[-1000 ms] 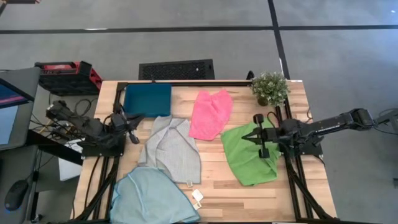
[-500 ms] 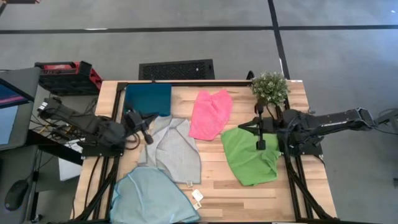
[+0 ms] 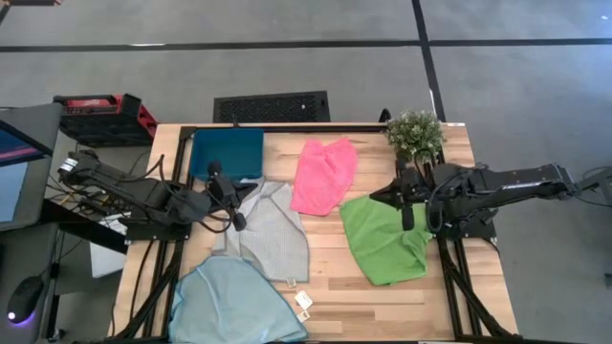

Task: Fold microfiber towels
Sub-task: Fold the green cloth

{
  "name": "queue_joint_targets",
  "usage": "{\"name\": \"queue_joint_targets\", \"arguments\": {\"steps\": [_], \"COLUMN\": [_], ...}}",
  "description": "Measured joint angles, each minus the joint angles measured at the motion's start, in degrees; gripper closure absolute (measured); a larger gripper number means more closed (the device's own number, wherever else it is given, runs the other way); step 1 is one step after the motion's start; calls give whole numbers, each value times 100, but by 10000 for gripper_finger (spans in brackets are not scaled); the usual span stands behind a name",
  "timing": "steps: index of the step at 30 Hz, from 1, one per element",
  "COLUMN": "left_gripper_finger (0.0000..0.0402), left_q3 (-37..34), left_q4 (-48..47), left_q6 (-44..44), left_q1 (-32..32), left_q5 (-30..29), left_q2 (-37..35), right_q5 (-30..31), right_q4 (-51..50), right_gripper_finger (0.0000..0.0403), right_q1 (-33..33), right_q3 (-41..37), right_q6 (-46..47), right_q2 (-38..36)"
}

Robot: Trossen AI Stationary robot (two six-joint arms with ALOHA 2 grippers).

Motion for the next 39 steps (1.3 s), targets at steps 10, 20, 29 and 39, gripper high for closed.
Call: {"name": "queue_joint_targets", "arguments": {"steps": [10, 20, 29, 39], "left_gripper_finger": [402, 401, 401, 401], "left_q3": [0, 0, 0, -2], "left_q4": [9, 9, -39, -37], "left_q6": [-21, 228, 512, 507], "left_q1": [-2, -2, -2, -2], "left_q5": [0, -2, -2, -5], "left_q2": [-1, -1, -1, -1], "right_q5": [-16, 46, -262, -14], "right_q4": [8, -359, -2162, -5223], "right_gripper_finger": [370, 395, 399, 397], "right_q1": [-1, -297, -788, -1139], "right_q3": [0, 0, 15, 876], "right_q6": [268, 1822, 3229, 4789], "right_q2": [197, 301, 303, 674]}}
